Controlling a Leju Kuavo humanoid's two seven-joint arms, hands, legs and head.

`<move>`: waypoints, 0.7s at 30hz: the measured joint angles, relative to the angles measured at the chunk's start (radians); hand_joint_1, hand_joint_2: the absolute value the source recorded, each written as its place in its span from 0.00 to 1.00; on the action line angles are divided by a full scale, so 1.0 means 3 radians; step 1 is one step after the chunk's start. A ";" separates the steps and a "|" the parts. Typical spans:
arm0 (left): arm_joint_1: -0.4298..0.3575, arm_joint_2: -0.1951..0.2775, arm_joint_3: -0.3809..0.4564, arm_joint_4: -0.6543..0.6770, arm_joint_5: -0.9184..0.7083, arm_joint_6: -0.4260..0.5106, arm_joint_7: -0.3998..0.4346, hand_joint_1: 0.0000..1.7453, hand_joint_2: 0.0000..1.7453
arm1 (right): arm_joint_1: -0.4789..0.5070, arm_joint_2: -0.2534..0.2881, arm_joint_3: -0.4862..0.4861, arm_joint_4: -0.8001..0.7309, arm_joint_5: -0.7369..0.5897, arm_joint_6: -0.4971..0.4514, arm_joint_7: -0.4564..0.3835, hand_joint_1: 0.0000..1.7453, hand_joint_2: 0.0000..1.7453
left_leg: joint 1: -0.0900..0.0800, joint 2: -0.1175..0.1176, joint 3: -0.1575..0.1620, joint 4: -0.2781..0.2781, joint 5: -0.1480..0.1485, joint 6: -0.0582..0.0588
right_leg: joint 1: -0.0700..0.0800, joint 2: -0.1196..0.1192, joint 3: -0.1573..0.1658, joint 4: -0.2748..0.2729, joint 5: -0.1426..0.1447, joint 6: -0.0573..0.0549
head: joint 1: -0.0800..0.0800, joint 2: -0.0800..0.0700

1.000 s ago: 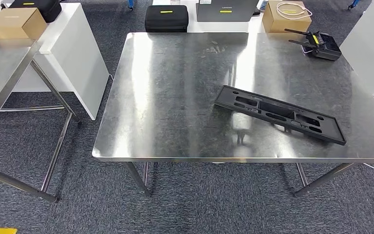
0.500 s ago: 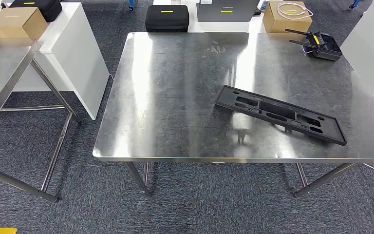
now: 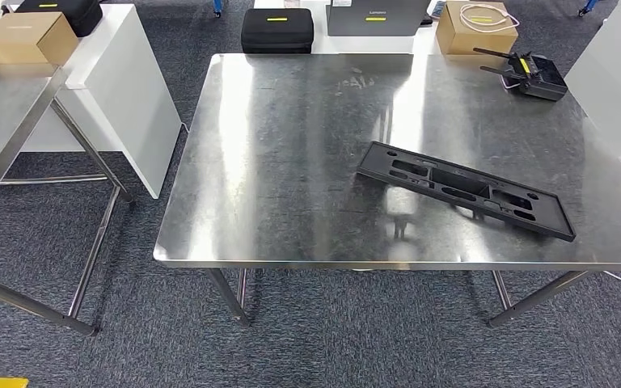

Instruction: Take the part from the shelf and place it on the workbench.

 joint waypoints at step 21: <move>-0.0001 -0.0006 -0.0001 0.0000 0.0006 0.0005 -0.0013 0.00 0.00 | -0.0038 0.0075 0.0079 0.0065 0.0090 -0.0056 0.0075 0.00 1.00 | 0.0023 -0.0012 0.0022 -0.0027 0.0019 -0.0024 | 0.0004 0.0006 0.0018 0.0007 -0.0010 -0.0050 | 0.0007 0.0000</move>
